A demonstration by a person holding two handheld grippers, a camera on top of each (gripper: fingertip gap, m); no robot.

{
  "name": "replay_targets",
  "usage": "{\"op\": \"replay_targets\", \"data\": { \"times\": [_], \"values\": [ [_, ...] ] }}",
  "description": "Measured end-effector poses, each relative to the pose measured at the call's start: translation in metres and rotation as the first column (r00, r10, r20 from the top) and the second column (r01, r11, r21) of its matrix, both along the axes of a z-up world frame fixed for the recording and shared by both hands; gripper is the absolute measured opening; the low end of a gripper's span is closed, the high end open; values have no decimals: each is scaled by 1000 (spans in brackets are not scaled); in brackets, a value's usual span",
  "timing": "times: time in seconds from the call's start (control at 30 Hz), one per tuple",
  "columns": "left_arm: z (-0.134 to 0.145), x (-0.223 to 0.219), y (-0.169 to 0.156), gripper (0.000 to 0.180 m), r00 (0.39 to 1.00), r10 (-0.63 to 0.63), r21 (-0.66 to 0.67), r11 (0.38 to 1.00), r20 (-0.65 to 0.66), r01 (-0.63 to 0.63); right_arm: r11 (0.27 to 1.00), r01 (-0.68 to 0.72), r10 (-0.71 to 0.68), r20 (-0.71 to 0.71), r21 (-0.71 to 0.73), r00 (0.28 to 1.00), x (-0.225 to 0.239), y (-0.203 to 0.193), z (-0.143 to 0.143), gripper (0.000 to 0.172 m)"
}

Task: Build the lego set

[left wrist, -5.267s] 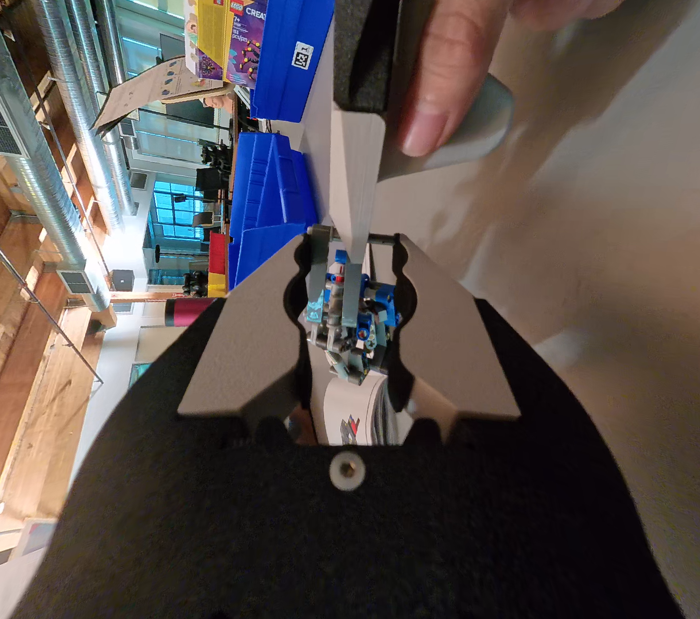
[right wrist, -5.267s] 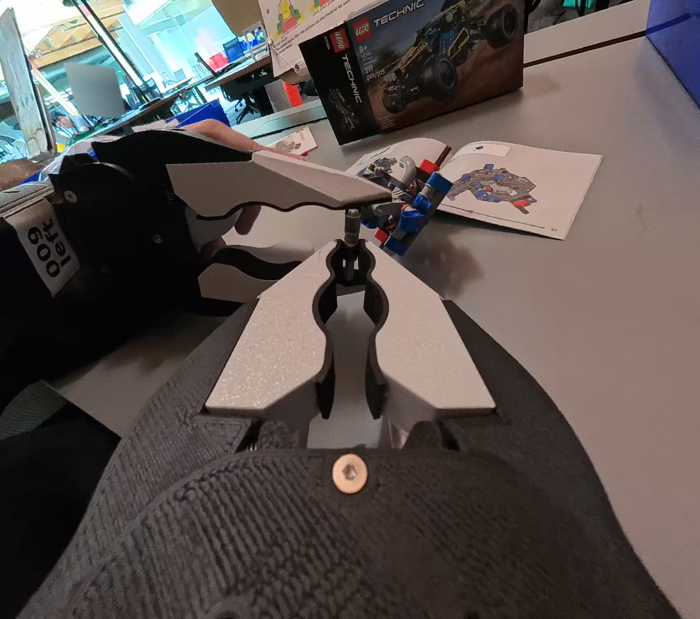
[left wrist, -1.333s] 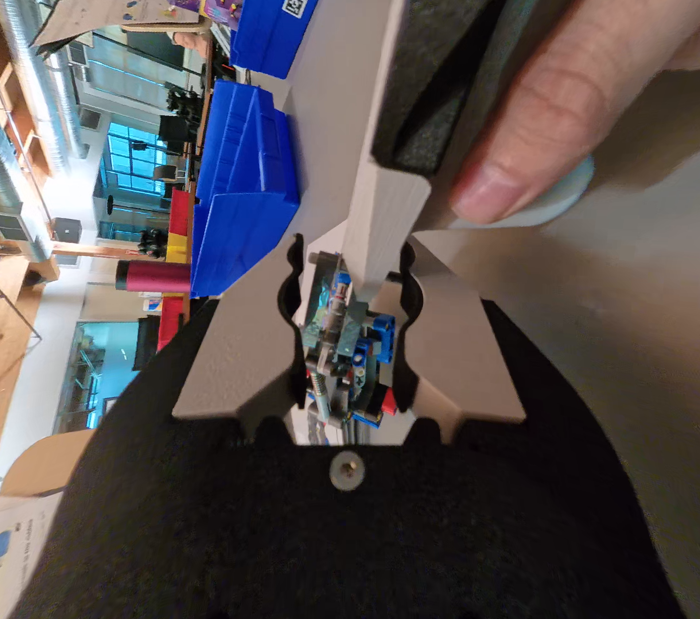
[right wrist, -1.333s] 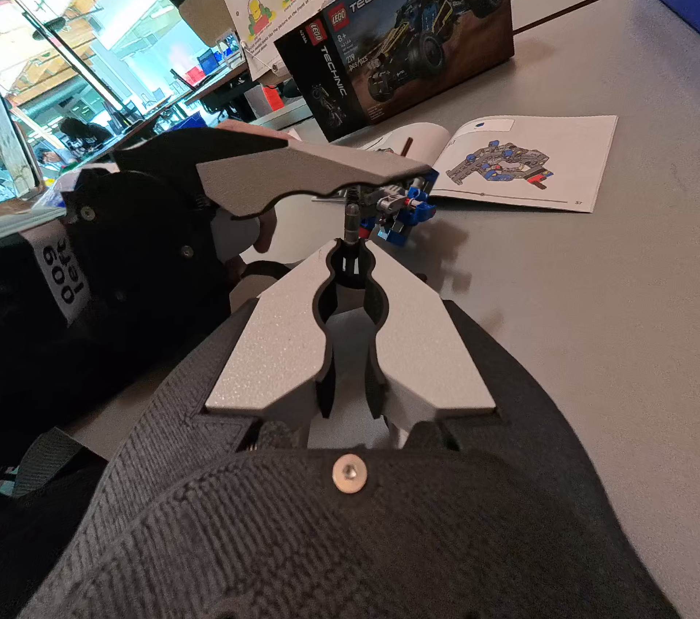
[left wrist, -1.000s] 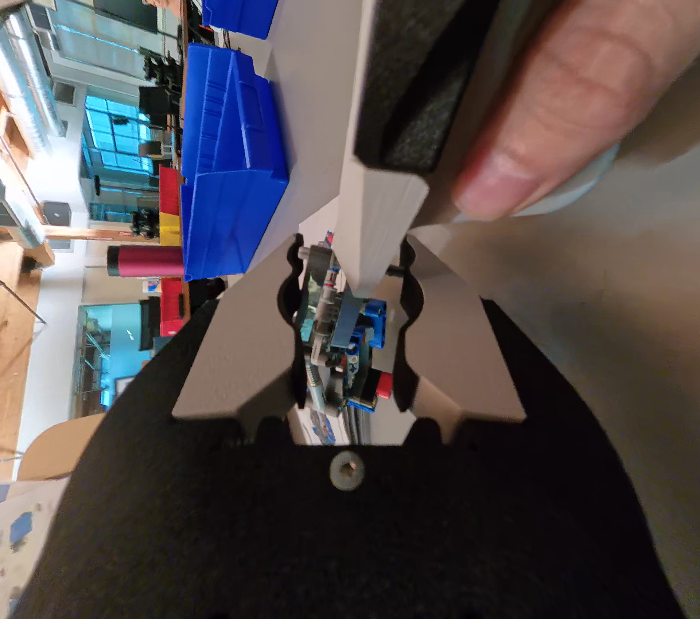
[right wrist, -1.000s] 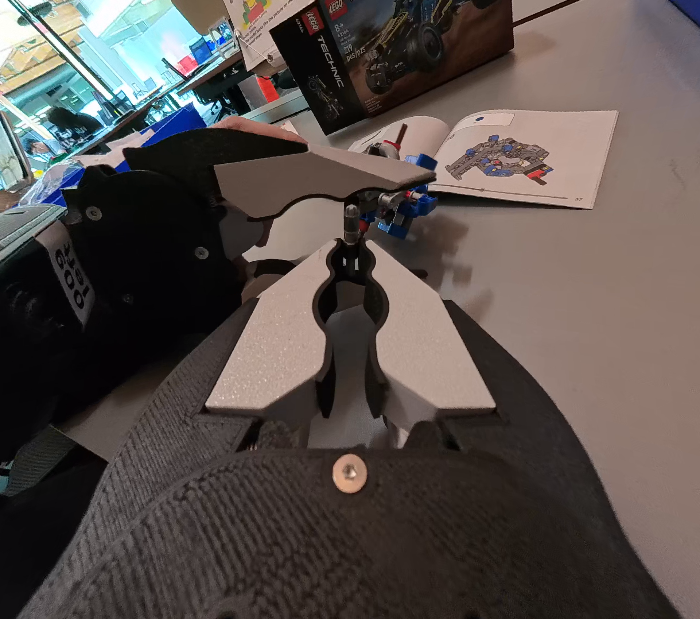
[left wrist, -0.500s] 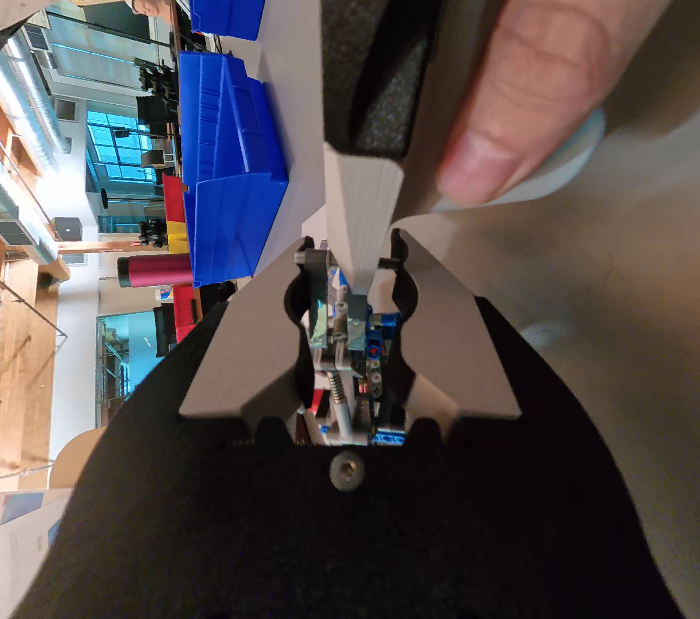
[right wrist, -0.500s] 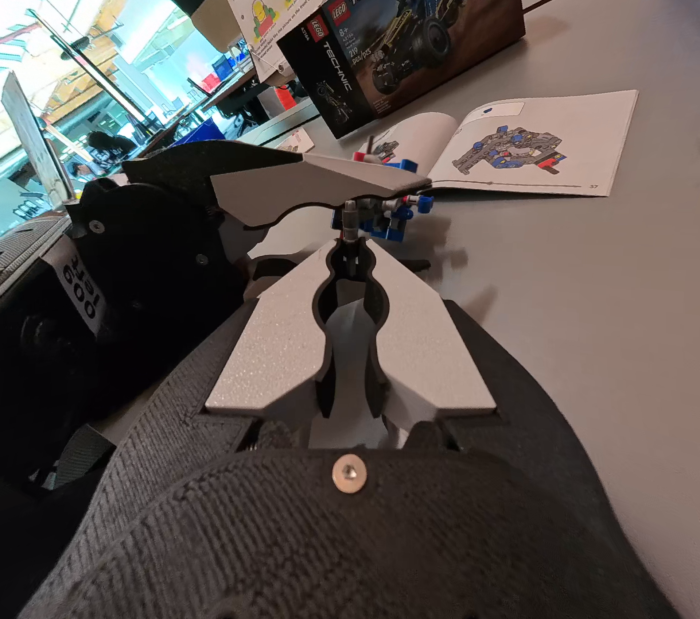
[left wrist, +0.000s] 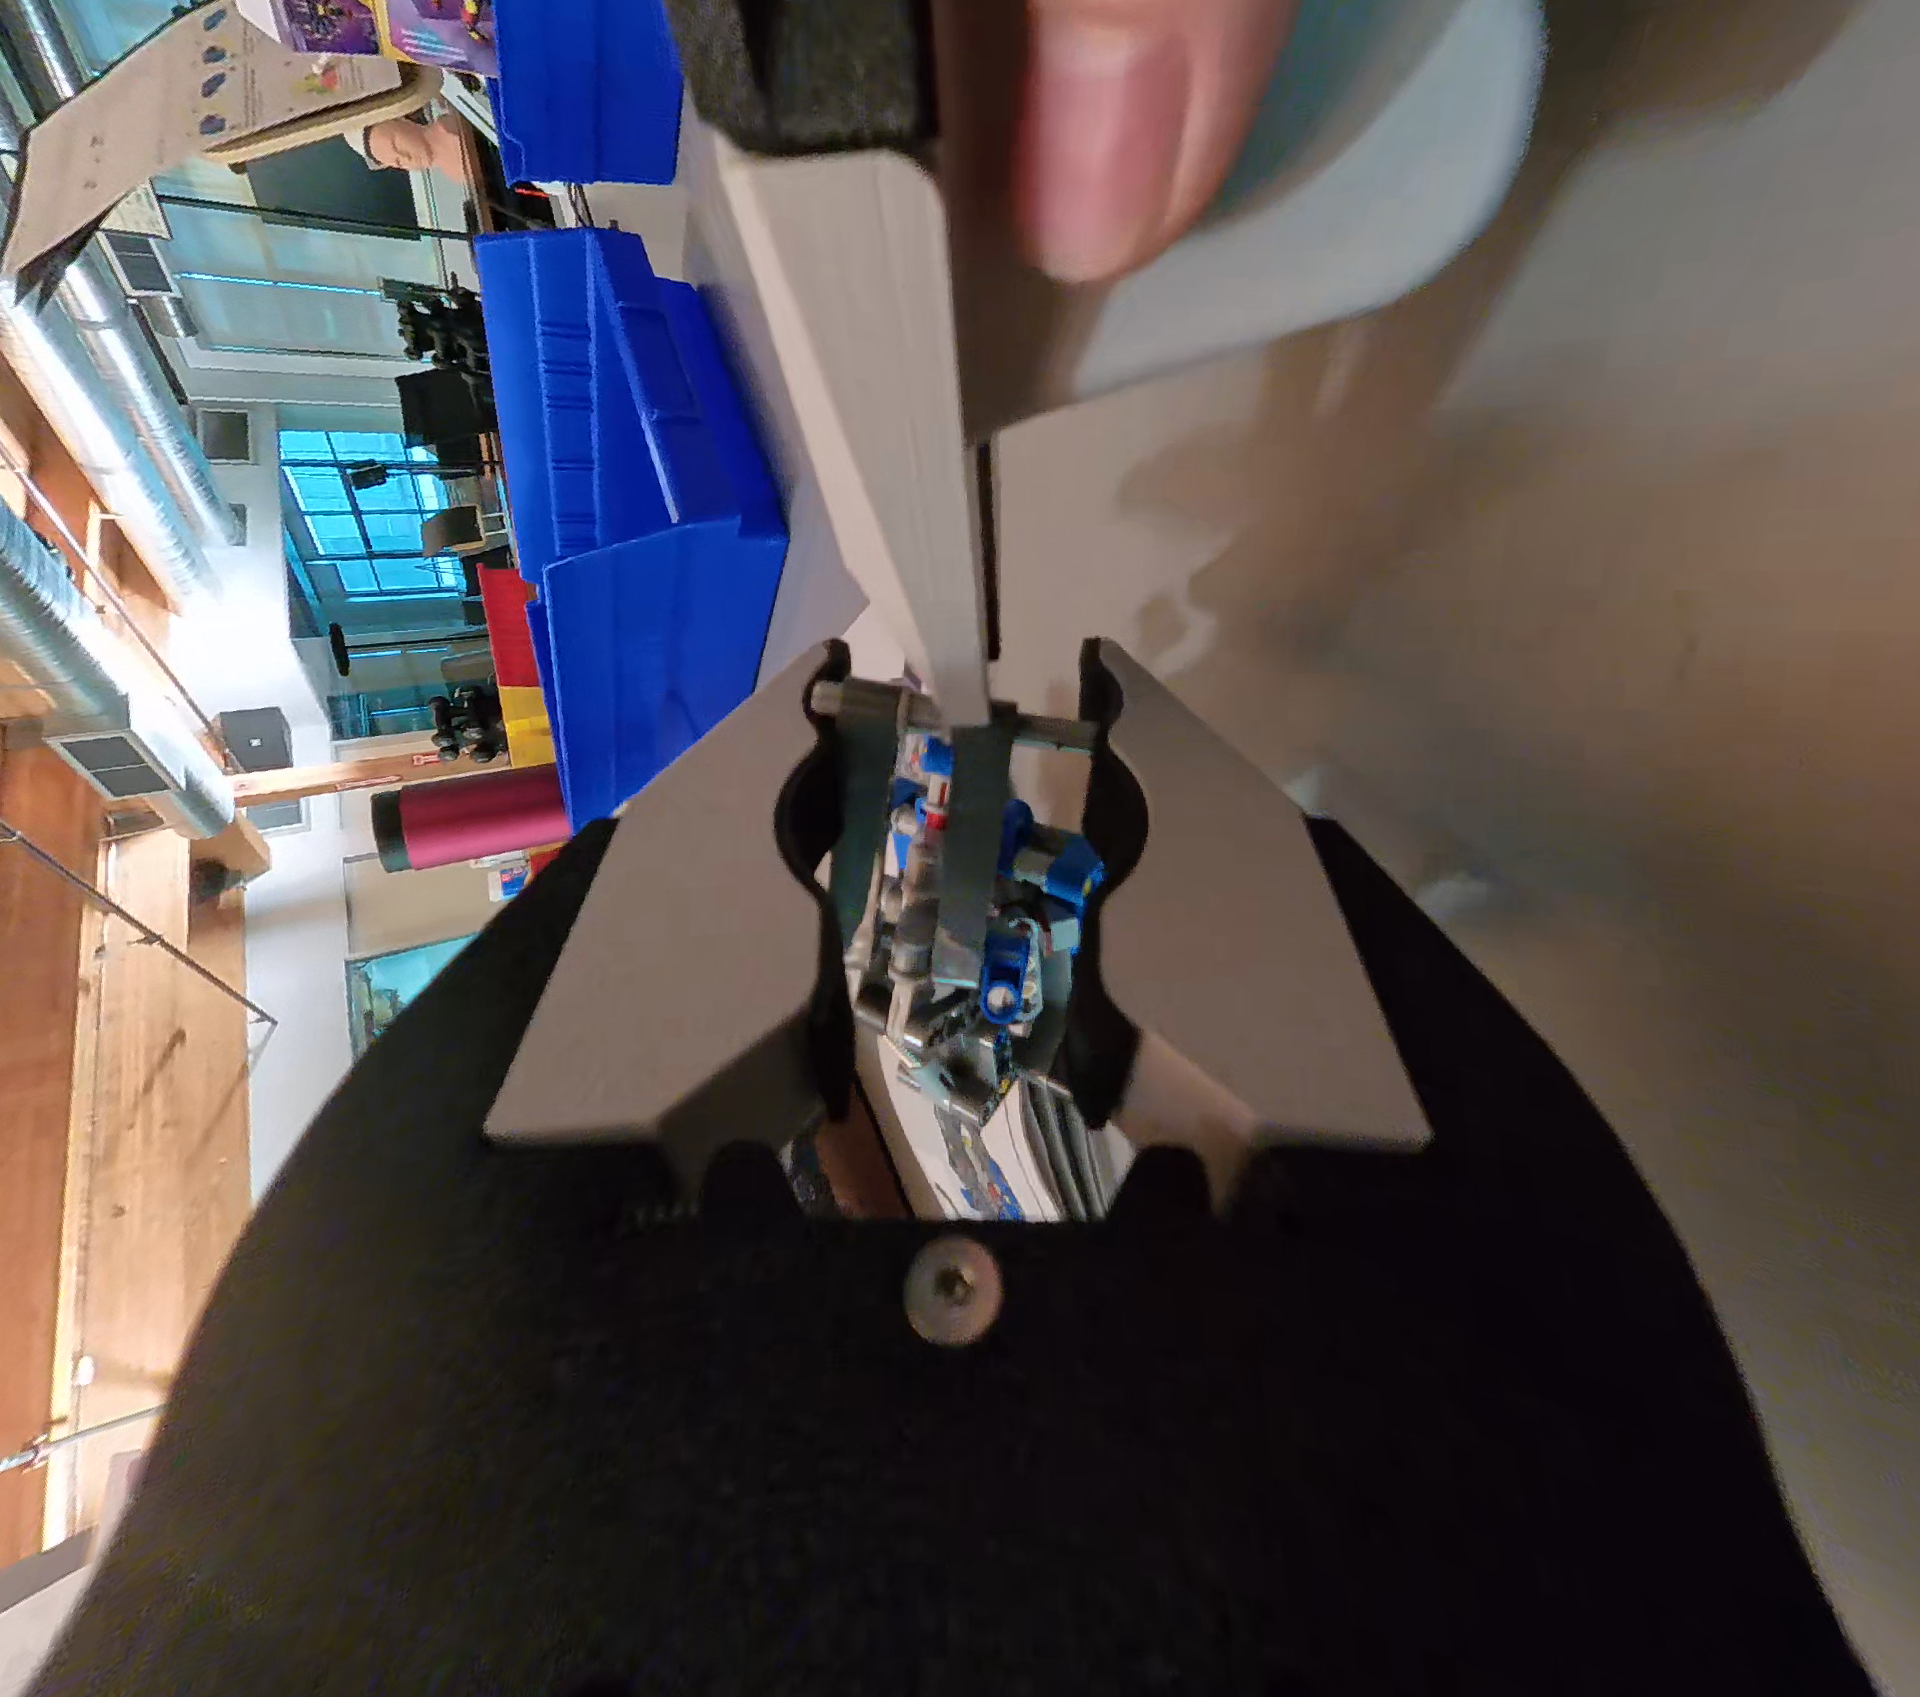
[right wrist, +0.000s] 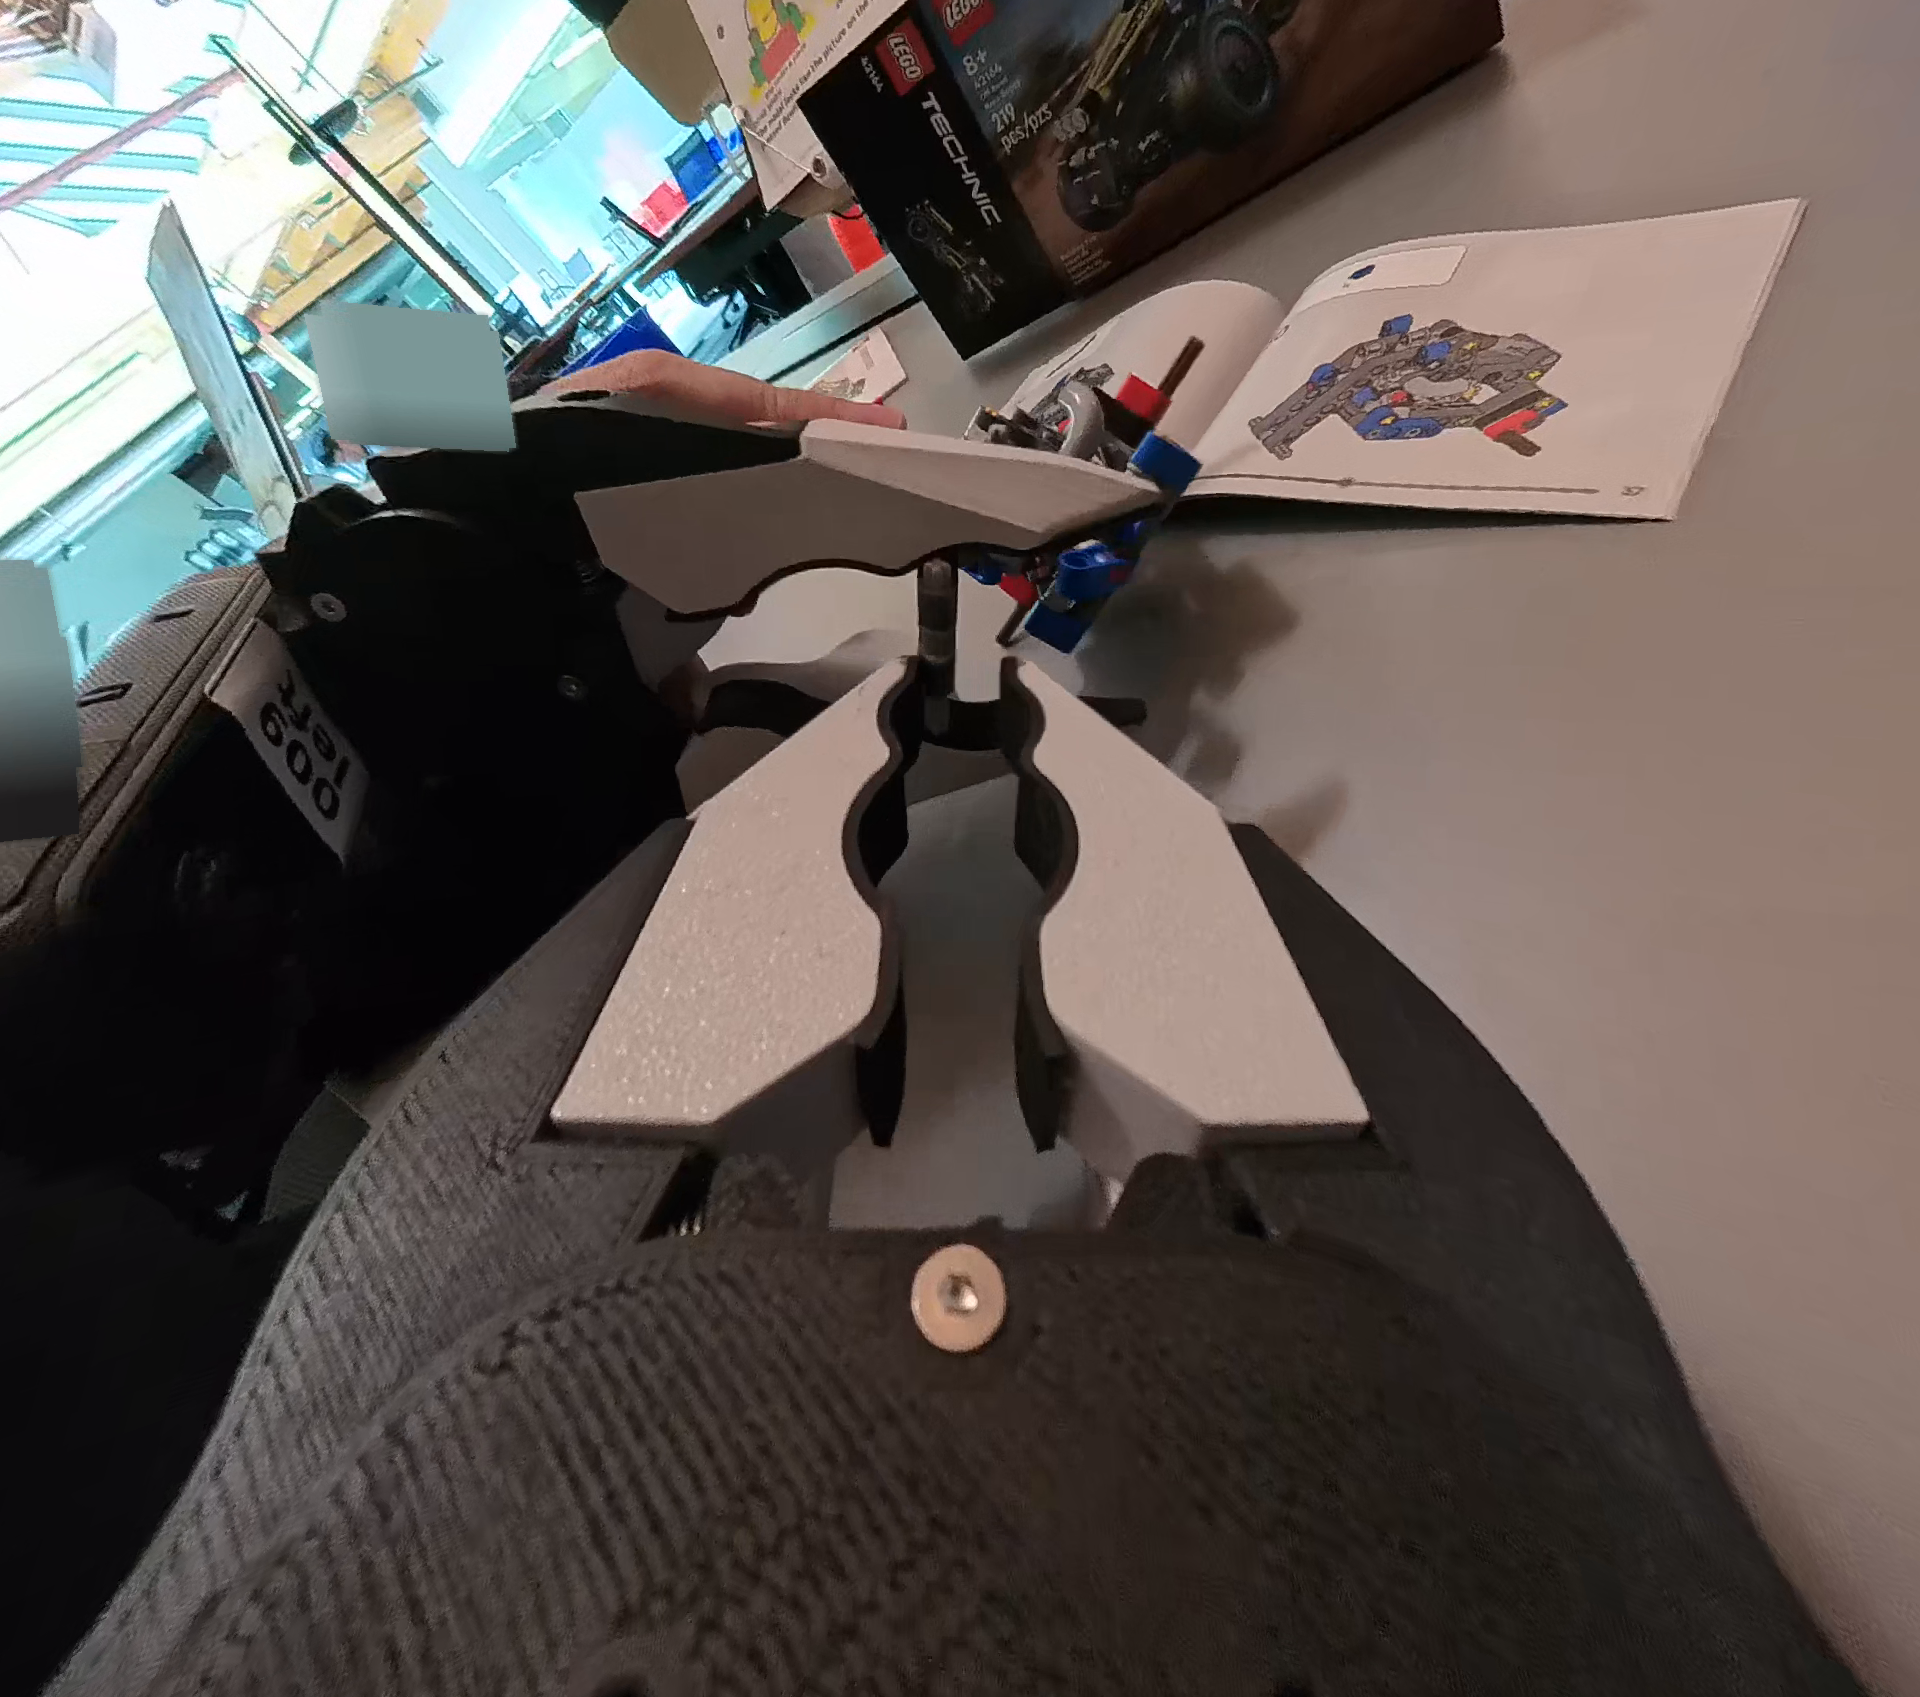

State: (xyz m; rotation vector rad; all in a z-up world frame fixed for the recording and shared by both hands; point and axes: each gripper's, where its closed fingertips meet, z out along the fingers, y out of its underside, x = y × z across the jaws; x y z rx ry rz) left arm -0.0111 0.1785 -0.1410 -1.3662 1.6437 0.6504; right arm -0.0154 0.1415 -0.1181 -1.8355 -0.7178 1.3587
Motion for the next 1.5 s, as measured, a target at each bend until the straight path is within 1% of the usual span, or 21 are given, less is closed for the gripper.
{"op": "replay_targets", "data": {
  "times": [0.07, 0.13, 0.2, 0.23, 0.33, 0.43, 0.53, 0.63, 0.73, 0.77, 1.0, 1.13, 1.3, 1.4, 1.5],
  "values": [
    [-2, 0, 0, 42, 1000, -7, -1, 1000, -15, 7, 1000, 1, -2, 27, 20, 1000, 2, 1, -3, 3],
    [-3, 0, 0, 42, 1000, -9, 1, 1000, -18, 9, 999, 1, -3, 63, 41, 998, 3, 1, -6, 15],
    [-3, 1, -1, 42, 1000, -16, 5, 1000, -21, 16, 999, -17, 14, 72, 44, 997, -1, -2, -6, 20],
    [-3, 2, -1, 42, 1000, -20, 8, 1000, -22, 20, 999, -25, 22, 70, 44, 997, -3, -3, -6, 18],
    [-3, 5, -3, 42, 999, -36, 11, 999, -7, 36, 997, -49, 45, 70, 64, 997, -5, -5, -3, 5],
    [-1, 5, -2, 42, 998, -38, 0, 999, 40, 38, 994, -53, 44, 88, 96, 995, -7, -4, -1, 5],
    [-1, 3, 0, 45, 996, -2, -22, 1000, 94, 4, 997, -31, 25, 75, 74, 997, -8, -3, -1, 5],
    [-4, 0, 2, 49, 997, 34, -23, 999, 74, -33, 996, -29, 22, 88, 85, 996, -10, -5, -1, 5],
    [-9, 2, 3, 48, 997, 51, -15, 999, 58, -51, 997, -50, 45, 77, 65, 996, -18, -12, -2, 5],
    [-7, 3, 3, 43, 997, 53, 4, 999, 63, -53, 996, -47, 39, 96, 81, 995, -18, -13, -3, 5],
    [-6, 1, 3, 44, 994, 91, -7, 996, 67, -91, 995, -21, 12, 95, 96, 995, -18, -12, -1, 5],
    [-4, 3, 0, 49, 991, 94, -32, 995, 99, -92, 995, -5, -4, 90, 97, 996, -15, -9, -1, 5],
    [-1, 6, -2, 51, 984, 102, -48, 994, 146, -95, 995, 21, -32, 101, 100, 994, -9, -3, -2, 5],
    [0, 9, -1, 43, 986, 78, -28, 997, 151, -74, 994, 28, -38, 102, 104, 994, -9, -2, -2, 5],
    [1, 11, -1, 43, 989, 46, -1, 999, 137, -46, 994, 30, -41, 102, 100, 994, -8, -2, -2, 5]
  ]
}}
